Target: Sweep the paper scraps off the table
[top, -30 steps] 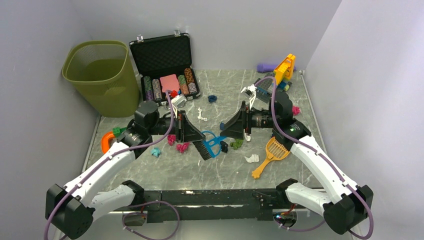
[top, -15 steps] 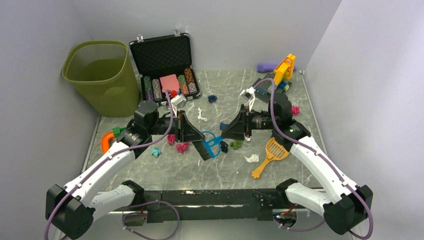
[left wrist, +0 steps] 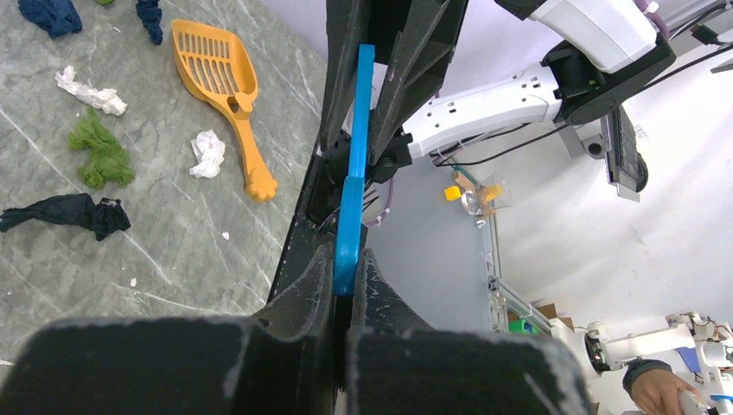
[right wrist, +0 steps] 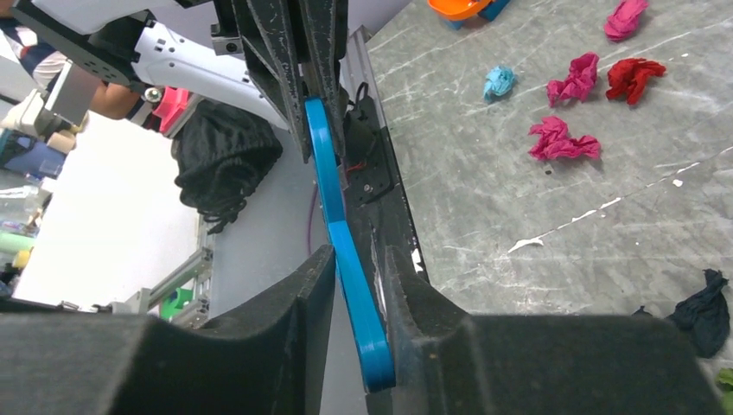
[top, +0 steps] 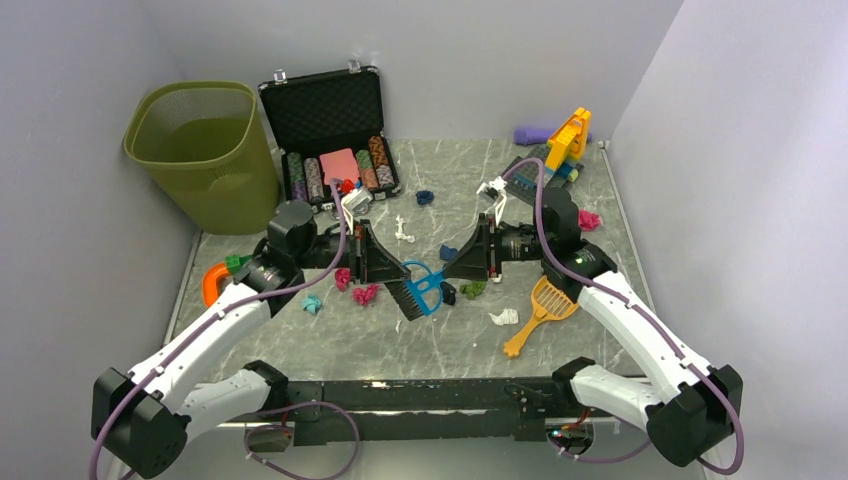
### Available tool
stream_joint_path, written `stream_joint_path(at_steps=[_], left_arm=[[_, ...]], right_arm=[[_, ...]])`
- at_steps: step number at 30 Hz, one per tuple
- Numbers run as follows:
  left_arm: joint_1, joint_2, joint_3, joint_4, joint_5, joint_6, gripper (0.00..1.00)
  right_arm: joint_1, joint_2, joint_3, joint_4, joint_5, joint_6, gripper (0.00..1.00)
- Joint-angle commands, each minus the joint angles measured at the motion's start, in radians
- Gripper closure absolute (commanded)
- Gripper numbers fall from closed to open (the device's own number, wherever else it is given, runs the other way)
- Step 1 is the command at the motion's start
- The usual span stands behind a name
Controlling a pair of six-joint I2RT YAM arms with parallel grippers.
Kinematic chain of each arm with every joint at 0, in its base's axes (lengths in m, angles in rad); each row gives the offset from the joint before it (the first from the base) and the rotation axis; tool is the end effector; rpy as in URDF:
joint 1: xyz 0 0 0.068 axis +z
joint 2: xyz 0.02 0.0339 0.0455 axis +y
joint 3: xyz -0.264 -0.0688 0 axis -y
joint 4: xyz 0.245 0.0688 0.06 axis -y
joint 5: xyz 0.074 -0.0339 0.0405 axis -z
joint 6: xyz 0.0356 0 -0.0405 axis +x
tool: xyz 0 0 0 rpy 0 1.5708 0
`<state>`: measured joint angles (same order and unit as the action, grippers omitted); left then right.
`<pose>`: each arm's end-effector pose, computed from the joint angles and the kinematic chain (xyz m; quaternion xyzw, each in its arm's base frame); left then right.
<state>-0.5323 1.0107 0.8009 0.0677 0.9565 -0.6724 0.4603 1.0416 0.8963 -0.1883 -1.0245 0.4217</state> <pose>0.1795 -0.1395 0.3314 0.2538 0.6902 -0.6161 0.2823 0.1883 0.1273 0.3350 -0.2979 0.7045 0.5769 0.2867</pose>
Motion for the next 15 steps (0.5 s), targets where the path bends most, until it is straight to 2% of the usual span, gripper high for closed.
stream_joint_path(at_steps=[1, 4, 6, 7, 8, 9, 11, 12, 14, 15], left_arm=[[0.004, 0.000, 0.019, 0.064, 0.038, -0.012, 1.00], [0.004, 0.000, 0.017, 0.061, 0.035, -0.009, 1.00], [0.004, 0.001, 0.017, 0.058, 0.031, -0.007, 1.00], [0.003, 0.002, 0.018, 0.053, 0.027, -0.005, 1.00], [0.004, 0.002, 0.020, 0.043, 0.019, 0.002, 1.00], [0.005, 0.003, 0.026, 0.017, 0.005, 0.012, 0.96], [0.013, 0.002, 0.046, -0.073, -0.049, 0.051, 0.63], [0.020, -0.002, 0.056, -0.129, -0.089, 0.075, 0.43], [0.027, -0.021, 0.073, -0.222, -0.207, 0.123, 0.06], [0.029, -0.032, 0.081, -0.265, -0.263, 0.148, 0.01]], right_arm=[[0.009, -0.002, -0.003, 0.058, -0.027, 0.002, 0.72], [0.013, -0.003, -0.002, 0.063, -0.033, 0.006, 0.81], [0.016, -0.003, 0.000, 0.063, -0.037, 0.008, 0.96], [0.015, -0.003, 0.004, 0.056, -0.032, 0.003, 1.00], [0.016, -0.005, 0.009, 0.043, -0.025, -0.003, 1.00], [0.016, -0.006, 0.013, 0.029, -0.015, -0.009, 1.00], [0.016, -0.011, 0.032, -0.031, 0.036, -0.031, 1.00], [0.016, -0.012, 0.048, -0.076, 0.081, -0.051, 1.00], [0.015, -0.012, 0.101, -0.193, 0.246, -0.088, 1.00], [0.016, -0.009, 0.120, -0.243, 0.338, -0.101, 1.00]])
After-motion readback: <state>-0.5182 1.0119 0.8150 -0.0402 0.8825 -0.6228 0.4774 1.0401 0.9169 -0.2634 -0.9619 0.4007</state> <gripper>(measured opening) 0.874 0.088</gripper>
